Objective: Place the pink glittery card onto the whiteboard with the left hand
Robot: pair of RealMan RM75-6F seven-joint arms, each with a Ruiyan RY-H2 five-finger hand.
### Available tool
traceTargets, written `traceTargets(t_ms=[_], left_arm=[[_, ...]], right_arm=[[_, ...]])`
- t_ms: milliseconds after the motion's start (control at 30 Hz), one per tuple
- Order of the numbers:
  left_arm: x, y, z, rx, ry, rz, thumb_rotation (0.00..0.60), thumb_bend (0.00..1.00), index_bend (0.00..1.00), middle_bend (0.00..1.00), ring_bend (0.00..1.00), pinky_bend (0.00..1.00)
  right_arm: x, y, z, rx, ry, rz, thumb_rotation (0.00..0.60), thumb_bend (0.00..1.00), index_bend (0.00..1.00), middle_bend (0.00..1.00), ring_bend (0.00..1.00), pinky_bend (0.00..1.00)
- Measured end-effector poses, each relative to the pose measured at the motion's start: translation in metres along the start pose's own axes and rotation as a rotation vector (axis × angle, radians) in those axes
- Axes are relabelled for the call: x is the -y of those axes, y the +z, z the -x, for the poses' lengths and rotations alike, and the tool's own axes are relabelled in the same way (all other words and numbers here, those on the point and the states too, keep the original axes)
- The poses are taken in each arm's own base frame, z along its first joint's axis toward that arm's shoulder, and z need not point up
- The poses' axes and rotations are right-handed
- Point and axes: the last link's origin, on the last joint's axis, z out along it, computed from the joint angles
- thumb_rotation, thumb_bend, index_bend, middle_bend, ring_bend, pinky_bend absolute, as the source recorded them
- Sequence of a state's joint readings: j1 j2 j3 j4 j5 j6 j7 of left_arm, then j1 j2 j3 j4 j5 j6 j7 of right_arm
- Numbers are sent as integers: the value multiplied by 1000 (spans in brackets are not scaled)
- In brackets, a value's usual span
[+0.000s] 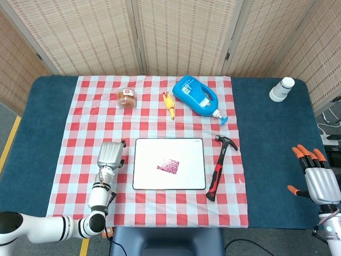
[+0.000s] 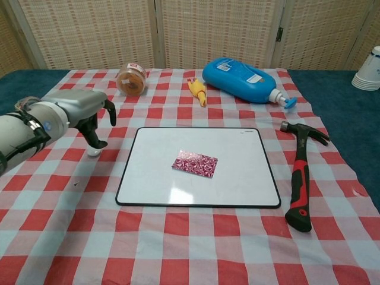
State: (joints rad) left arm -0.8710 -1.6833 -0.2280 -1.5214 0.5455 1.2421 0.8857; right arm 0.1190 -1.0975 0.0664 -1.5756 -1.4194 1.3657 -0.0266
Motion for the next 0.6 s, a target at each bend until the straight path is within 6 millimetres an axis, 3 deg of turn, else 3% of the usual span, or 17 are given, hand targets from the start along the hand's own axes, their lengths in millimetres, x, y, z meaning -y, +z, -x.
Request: traceTargets(t_ms=[600], left_arm=[[7,13,20,50,0,-29,600,304,404,998,1000,1000]], right_arm=[[0,3,2,6,-12,7,600,9,0,0,0,0]])
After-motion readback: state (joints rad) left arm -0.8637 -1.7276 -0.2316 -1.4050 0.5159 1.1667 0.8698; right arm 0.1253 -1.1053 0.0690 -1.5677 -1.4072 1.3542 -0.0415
